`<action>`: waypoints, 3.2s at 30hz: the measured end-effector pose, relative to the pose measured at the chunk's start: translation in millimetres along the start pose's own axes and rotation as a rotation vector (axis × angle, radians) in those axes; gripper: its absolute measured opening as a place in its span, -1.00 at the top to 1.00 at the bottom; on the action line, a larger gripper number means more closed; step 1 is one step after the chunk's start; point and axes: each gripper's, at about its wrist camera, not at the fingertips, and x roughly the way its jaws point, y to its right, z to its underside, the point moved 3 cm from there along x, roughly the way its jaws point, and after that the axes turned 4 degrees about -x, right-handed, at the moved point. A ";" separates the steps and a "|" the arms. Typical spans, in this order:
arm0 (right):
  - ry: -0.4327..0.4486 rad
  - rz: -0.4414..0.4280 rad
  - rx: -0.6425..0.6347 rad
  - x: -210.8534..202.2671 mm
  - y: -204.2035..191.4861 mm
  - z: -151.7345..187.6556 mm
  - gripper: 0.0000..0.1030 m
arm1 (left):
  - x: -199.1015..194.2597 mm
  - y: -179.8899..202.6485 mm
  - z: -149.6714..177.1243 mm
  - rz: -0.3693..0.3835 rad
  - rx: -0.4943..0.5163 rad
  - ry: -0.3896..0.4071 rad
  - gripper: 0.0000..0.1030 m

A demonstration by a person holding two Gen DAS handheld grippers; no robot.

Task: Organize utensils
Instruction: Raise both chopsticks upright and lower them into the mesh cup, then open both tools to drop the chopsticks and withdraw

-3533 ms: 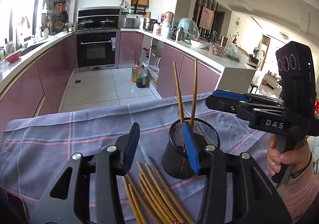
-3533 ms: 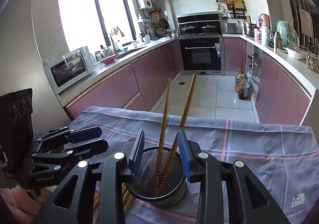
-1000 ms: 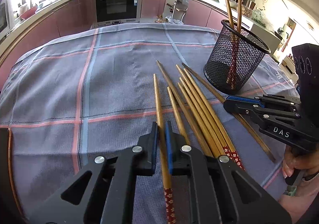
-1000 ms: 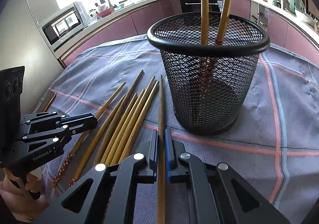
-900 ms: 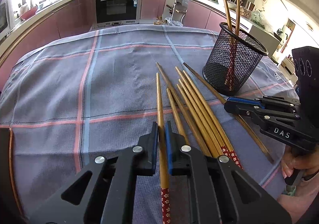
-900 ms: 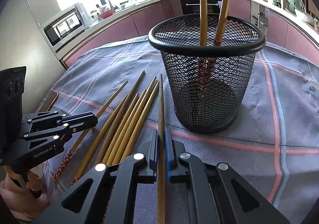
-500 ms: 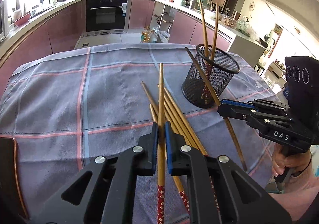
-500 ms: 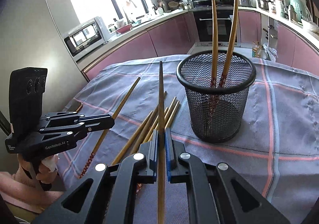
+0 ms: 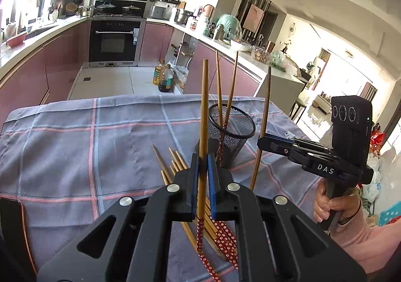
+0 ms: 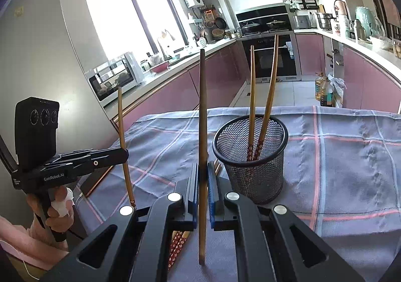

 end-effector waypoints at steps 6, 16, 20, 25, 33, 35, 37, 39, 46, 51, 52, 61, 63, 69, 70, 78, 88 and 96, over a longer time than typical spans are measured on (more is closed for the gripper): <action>0.054 0.002 -0.008 -13.4 6.0 -18.0 0.89 | -7.2 8.1 -21.2 0.051 -0.016 0.058 0.85; 0.146 0.015 -0.056 -39.5 11.5 -59.7 0.89 | -10.6 37.1 -72.0 0.090 0.025 0.157 0.85; 0.178 0.031 -0.076 -48.9 16.7 -74.3 0.89 | -13.6 47.4 -87.8 0.108 0.038 0.185 0.85; 0.204 0.049 -0.081 -52.7 24.0 -88.9 0.89 | -13.9 60.6 -109.0 0.108 0.057 0.220 0.85; 0.180 0.075 -0.076 -34.5 36.7 -97.6 0.89 | 11.5 77.0 -115.2 0.073 0.098 0.184 0.85; 0.147 0.070 -0.067 -24.5 40.3 -94.2 0.89 | 23.2 77.6 -110.5 0.061 0.109 0.147 0.85; 0.107 0.071 -0.061 -15.7 43.8 -88.6 0.89 | 33.9 77.8 -103.6 0.048 0.119 0.106 0.85; 0.061 0.065 -0.052 -5.9 46.2 -82.0 0.89 | 45.3 76.5 -94.9 0.046 0.127 0.060 0.85; -0.095 0.053 -0.015 32.1 55.4 -63.4 0.89 | 84.3 62.2 -75.6 0.031 0.136 -0.063 0.85; -0.115 0.068 0.006 44.1 60.1 -62.4 0.88 | 101.5 51.4 -80.5 0.015 0.110 -0.082 0.85; -0.115 0.073 0.011 45.4 60.5 -63.5 0.88 | 104.1 48.8 -83.5 0.017 0.107 -0.084 0.85; -0.078 0.085 0.029 40.2 61.3 -59.7 0.70 | 103.1 43.0 -84.7 -0.017 0.110 -0.039 0.54; -0.064 0.086 0.013 35.2 56.2 -58.9 0.59 | 96.0 38.3 -81.0 -0.021 0.098 -0.026 0.54; -0.034 0.055 -0.028 19.9 35.1 -51.5 0.39 | 60.5 23.1 -65.8 -0.060 0.074 0.055 0.48; -0.029 0.046 -0.042 17.1 29.4 -49.3 0.37 | 53.8 20.4 -62.5 -0.073 0.075 0.069 0.42; -0.079 -0.031 -0.136 16.2 -14.5 -12.8 0.18 | 29.6 -5.9 -7.3 -0.151 0.089 0.016 0.29; -0.248 -0.029 -0.069 61.0 -21.6 46.3 0.18 | 53.8 -24.8 60.9 -0.189 0.046 -0.141 0.23; -0.300 0.019 -0.073 73.3 -25.0 60.1 0.18 | 66.0 -24.0 75.9 -0.221 0.067 -0.193 0.23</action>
